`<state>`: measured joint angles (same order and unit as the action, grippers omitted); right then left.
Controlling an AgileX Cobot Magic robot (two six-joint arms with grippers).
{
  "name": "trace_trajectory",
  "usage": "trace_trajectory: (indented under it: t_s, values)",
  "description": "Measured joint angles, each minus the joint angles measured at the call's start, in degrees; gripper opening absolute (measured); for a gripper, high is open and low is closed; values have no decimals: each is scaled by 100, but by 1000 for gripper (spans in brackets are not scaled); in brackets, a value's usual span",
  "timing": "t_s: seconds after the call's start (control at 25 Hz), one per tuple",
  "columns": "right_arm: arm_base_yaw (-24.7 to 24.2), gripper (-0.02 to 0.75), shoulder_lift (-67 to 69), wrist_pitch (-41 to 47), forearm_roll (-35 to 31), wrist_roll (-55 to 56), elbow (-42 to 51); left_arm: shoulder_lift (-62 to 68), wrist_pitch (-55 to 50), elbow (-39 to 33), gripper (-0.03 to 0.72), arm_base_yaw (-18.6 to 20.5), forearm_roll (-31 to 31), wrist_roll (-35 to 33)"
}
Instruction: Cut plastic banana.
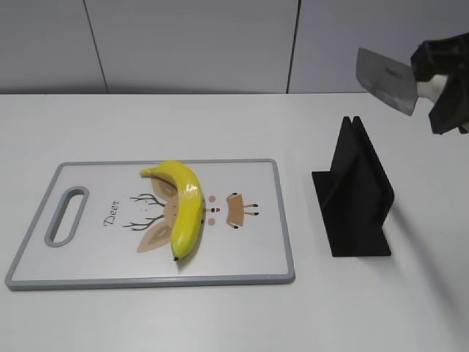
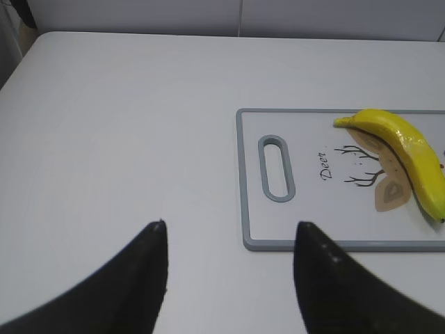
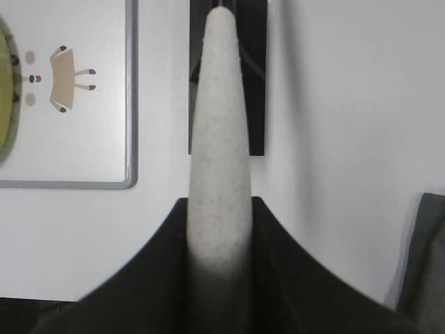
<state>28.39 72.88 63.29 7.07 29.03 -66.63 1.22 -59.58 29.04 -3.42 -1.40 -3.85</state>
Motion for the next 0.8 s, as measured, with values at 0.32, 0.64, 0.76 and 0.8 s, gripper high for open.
trace_trajectory:
  t_s: [0.32, 0.64, 0.76, 0.8]
  values:
    - [0, 164, -360, -11, 236, 29, 0, 0, 0, 0, 551, 0, 0, -59]
    - [0, 163, -354, -713, 321, -825, 0, 908, 308, 564, 551, -17, -131, -799]
    - [0, 163, -201, -880, 359, -1265, -71, 1524, 653, 827, 551, -17, -175, -1009]
    - [0, 163, -99, -880, 359, -1458, -147, 1719, 792, 918, 551, -17, -226, -1085]
